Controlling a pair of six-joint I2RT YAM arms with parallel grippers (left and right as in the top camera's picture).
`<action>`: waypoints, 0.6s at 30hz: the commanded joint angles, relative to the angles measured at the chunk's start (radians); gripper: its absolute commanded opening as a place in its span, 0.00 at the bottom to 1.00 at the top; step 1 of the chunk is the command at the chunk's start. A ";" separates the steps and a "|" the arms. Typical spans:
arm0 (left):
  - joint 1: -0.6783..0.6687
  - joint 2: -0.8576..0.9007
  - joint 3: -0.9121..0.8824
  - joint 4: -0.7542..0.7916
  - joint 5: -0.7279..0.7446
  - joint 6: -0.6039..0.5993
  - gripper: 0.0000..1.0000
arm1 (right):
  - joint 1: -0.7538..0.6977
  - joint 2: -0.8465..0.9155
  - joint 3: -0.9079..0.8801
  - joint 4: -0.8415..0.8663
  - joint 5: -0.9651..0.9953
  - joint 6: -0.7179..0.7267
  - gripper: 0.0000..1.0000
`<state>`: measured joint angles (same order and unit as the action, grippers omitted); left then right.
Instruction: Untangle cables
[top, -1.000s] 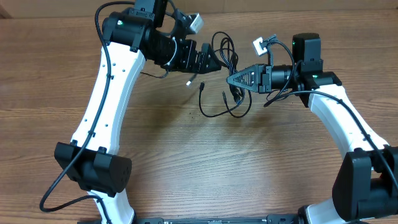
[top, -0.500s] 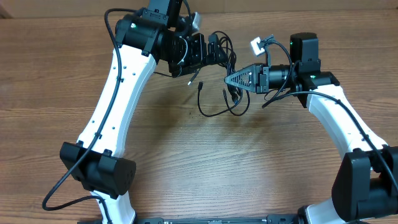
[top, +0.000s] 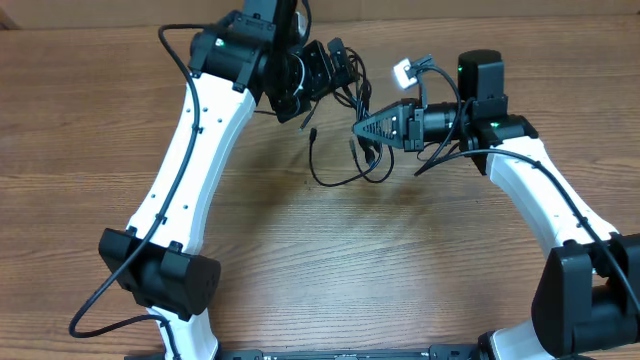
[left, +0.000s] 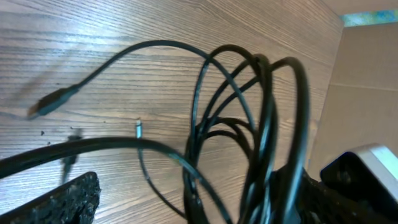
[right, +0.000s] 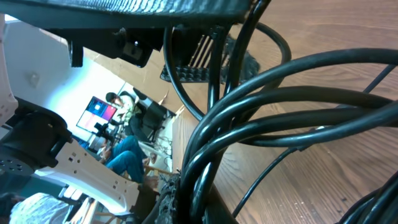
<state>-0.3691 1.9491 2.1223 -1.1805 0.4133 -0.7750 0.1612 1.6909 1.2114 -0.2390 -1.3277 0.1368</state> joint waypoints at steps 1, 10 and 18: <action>-0.010 0.010 0.006 0.004 -0.036 -0.023 0.88 | 0.019 -0.027 0.027 0.014 -0.016 -0.015 0.04; -0.014 0.010 0.005 -0.001 -0.104 -0.023 0.32 | 0.041 -0.027 0.027 0.029 -0.017 -0.010 0.04; -0.014 0.010 0.005 0.002 -0.111 -0.023 0.47 | 0.042 -0.027 0.027 0.029 -0.053 -0.007 0.04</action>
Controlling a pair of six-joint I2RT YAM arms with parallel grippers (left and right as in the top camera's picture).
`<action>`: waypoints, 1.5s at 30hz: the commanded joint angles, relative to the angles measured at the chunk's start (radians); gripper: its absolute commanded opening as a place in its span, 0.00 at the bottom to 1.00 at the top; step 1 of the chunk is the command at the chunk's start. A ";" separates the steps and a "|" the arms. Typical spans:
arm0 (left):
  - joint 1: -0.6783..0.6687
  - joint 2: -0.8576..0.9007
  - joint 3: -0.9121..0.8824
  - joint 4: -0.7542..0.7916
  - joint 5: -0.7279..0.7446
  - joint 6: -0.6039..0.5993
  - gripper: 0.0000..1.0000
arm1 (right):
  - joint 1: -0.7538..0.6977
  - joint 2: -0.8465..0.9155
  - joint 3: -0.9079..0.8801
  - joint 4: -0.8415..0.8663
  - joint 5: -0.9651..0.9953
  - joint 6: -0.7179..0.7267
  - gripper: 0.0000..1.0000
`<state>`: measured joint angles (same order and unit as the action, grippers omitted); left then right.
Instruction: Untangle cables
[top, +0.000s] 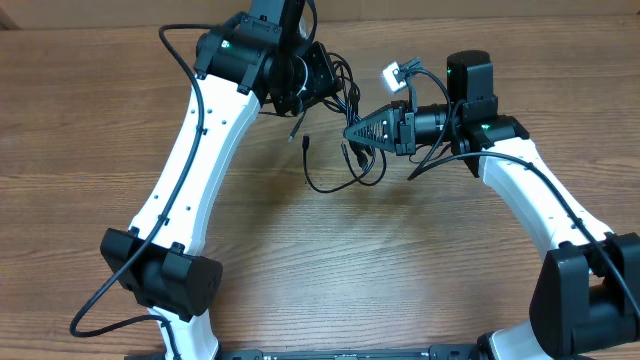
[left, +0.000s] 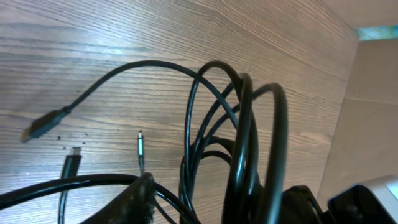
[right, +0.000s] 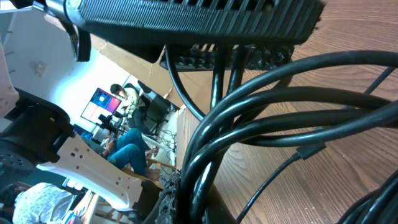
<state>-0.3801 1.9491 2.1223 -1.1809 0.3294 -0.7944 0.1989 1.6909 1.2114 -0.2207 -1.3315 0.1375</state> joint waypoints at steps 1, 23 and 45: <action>-0.003 0.010 0.005 0.002 -0.029 -0.003 0.44 | 0.004 -0.027 0.027 0.010 -0.054 -0.008 0.04; -0.013 0.010 0.005 0.026 -0.020 0.137 0.04 | 0.037 -0.027 0.027 0.009 -0.048 -0.008 0.07; 0.047 0.006 0.005 -0.021 0.202 0.777 0.04 | 0.035 -0.027 0.027 -0.047 0.355 0.177 0.78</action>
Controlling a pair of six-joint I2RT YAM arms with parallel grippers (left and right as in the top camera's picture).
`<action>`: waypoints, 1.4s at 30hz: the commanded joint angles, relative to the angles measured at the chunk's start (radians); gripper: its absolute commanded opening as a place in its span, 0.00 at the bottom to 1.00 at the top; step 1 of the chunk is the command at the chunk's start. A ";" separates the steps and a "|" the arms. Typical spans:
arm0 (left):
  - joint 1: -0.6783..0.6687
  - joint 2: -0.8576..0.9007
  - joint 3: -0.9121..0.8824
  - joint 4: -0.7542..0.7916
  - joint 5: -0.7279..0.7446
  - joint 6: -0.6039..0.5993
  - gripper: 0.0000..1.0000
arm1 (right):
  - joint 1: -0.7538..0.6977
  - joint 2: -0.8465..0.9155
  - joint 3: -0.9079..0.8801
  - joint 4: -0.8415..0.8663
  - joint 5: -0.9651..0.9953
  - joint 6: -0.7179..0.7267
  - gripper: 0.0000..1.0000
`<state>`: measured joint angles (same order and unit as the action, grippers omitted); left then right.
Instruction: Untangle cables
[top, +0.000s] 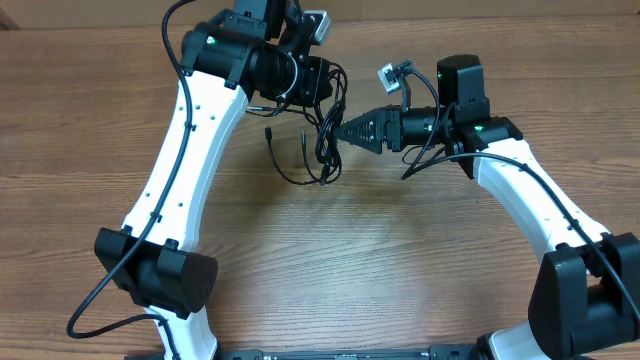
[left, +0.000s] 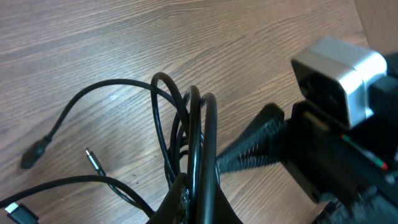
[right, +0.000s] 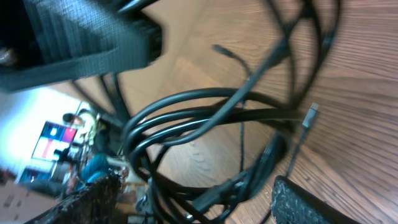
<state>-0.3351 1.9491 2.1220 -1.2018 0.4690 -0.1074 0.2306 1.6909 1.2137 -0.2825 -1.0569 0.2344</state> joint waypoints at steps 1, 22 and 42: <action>0.002 0.006 0.005 0.000 0.075 0.109 0.04 | 0.003 -0.027 0.025 0.021 0.080 0.096 0.82; 0.006 0.006 0.005 -0.060 0.047 0.410 0.04 | -0.002 -0.027 0.025 -0.021 0.171 0.259 0.93; 0.101 0.006 0.005 -0.180 0.225 0.727 0.04 | -0.047 -0.027 0.025 -0.126 0.231 0.178 0.93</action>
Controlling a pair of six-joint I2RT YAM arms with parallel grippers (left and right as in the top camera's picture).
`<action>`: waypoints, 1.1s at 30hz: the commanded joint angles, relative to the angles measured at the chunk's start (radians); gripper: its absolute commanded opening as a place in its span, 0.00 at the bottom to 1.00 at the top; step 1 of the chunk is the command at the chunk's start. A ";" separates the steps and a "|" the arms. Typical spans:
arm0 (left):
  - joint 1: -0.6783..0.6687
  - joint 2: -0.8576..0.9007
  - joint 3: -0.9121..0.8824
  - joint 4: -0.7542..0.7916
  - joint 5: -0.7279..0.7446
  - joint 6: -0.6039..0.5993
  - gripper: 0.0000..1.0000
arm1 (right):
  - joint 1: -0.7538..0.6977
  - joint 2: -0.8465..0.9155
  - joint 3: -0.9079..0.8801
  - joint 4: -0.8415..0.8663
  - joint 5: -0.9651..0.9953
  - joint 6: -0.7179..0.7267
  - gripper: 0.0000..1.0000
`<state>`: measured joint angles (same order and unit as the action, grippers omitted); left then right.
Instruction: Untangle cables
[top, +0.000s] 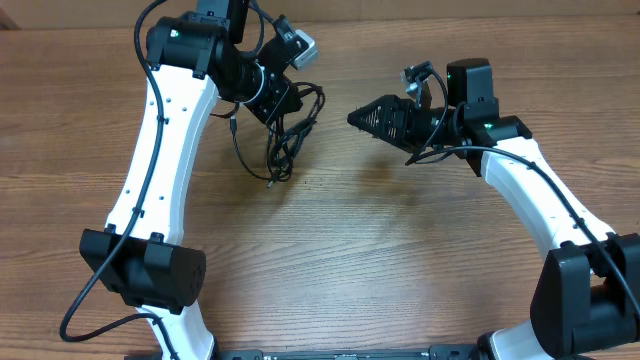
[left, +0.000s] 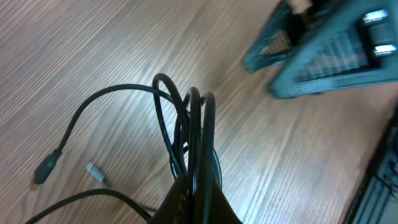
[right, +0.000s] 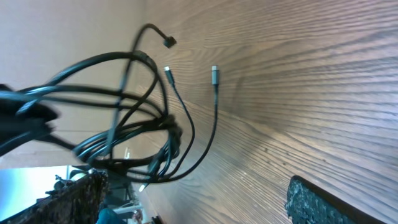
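Note:
A tangled bundle of black cables (top: 286, 135) hangs from my left gripper (top: 272, 100), which is shut on it at the far left-centre of the wooden table (top: 400, 260). In the left wrist view the loops (left: 193, 130) rise out of the shut left gripper (left: 199, 208), and a black plug (left: 48, 168) and a silver tip (left: 94, 169) trail to the left. My right gripper (top: 358, 118) stands open to the right of the bundle, apart from it. The right wrist view shows the bundle (right: 130, 124) ahead and nothing inside the right gripper (right: 199, 199).
The right gripper (left: 323, 62) fills the upper right of the left wrist view. The cables' loose ends (top: 270, 182) hang down close to the tabletop below the left gripper. Both white arms reach in from the front edge.
My left gripper has moved left and back with the bundle. The right gripper, which was open with its tip at the bundle, now stands apart from it with a gap between.
The bundle first hung between both grippers, gathered in the right one, with the left close at its top. By 1.4 s ago the left gripper was shut on the loops and the right stood open. Now the left alone holds the bundle, further left.

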<state>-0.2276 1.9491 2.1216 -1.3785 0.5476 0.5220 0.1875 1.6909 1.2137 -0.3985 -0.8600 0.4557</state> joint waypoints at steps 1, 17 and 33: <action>-0.006 0.006 0.006 -0.005 0.188 0.124 0.04 | -0.005 -0.027 0.025 -0.021 0.044 -0.048 0.93; 0.173 0.006 0.006 -0.045 0.730 0.239 0.05 | -0.026 -0.027 0.025 -0.105 -0.022 -0.274 0.89; 0.266 0.006 0.006 -0.143 0.914 0.099 0.04 | -0.026 -0.027 0.025 -0.040 -0.334 -0.648 0.88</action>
<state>0.0402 1.9491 2.1212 -1.5200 1.3792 0.6811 0.1642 1.6909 1.2137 -0.4713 -1.1088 -0.1207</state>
